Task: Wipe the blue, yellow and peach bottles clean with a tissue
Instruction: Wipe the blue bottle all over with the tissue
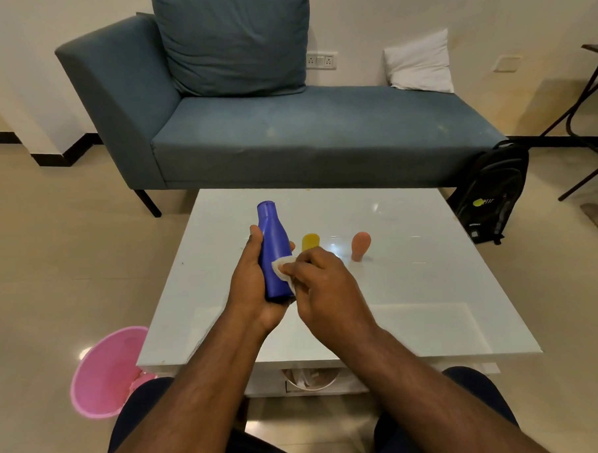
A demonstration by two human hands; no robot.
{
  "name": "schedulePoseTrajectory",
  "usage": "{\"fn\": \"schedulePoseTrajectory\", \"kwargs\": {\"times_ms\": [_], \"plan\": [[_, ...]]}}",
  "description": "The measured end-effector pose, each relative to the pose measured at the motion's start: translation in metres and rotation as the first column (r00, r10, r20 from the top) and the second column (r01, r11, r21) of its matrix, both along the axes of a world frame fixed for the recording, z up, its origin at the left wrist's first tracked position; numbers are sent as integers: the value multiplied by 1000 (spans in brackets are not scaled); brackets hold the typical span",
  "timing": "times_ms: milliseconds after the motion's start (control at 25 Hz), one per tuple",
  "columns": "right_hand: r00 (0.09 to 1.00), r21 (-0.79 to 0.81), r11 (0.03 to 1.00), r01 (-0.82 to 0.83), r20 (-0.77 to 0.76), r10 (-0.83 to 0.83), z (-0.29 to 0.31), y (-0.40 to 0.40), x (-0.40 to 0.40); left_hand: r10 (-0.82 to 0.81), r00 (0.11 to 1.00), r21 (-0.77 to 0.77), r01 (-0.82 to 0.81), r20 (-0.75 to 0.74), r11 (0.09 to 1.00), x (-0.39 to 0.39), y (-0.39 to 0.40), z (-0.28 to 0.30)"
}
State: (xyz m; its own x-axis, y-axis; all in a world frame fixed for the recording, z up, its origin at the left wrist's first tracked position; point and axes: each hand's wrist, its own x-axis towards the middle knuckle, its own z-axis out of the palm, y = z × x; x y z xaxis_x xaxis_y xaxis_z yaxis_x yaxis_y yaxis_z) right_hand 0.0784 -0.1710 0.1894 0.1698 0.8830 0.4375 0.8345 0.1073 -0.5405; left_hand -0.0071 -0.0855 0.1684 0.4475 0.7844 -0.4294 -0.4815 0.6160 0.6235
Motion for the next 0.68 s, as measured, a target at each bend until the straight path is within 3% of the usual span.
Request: {"fn": "schedulePoseTrajectory", "kwargs": {"times_ms": [160, 320, 480, 600, 680], "plan": [[982, 3, 993, -122, 145, 120, -4, -10, -16, 17, 999, 34, -16, -37, 999, -1, 7, 1], [999, 43, 999, -20, 30, 19, -3, 0, 3, 3, 1000, -3, -3, -11, 1000, -2, 5, 0], [983, 16, 992, -129, 135, 126, -6, -8, -11, 0, 999, 26, 1, -37, 1000, -3, 9, 0], [996, 35, 998, -47, -68, 49, -6, 3, 8, -12, 1000, 14, 12, -3, 1000, -2, 5, 1], [994, 34, 999, 7, -108, -3, -6, 6, 6, -22, 1000, 16, 22, 7, 1000, -1, 4, 1]]}}
